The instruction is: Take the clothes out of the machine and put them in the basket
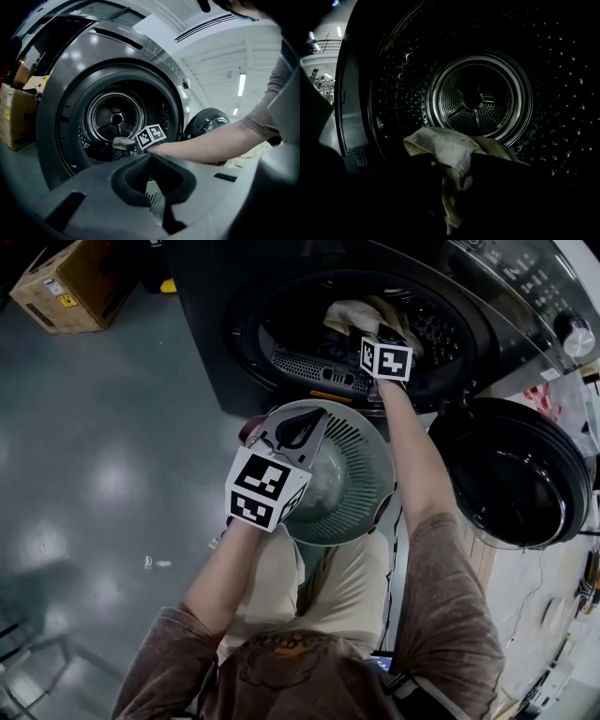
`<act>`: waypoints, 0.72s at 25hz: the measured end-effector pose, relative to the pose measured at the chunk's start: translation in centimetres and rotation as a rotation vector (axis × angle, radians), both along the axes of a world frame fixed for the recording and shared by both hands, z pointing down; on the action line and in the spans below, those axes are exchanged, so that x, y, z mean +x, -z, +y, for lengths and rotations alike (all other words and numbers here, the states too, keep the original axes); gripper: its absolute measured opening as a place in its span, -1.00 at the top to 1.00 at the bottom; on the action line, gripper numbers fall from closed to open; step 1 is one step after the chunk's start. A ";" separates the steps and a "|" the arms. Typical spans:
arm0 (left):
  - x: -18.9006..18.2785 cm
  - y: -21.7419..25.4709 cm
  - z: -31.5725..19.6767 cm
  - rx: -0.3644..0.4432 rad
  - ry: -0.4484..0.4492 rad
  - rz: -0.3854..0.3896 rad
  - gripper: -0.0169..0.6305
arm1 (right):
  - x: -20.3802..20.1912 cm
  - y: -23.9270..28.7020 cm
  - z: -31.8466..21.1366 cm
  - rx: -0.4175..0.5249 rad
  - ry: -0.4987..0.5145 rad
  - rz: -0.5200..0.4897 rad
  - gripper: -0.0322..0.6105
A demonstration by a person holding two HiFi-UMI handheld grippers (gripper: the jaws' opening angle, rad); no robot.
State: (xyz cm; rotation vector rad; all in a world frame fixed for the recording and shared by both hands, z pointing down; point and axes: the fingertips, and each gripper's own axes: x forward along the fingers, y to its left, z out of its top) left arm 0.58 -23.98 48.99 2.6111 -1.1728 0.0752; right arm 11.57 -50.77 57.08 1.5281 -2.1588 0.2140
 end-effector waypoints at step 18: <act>0.4 0.0 1.5 0.013 0.005 -0.062 0.93 | -0.2 5.4 11.4 0.105 0.119 -0.060 0.76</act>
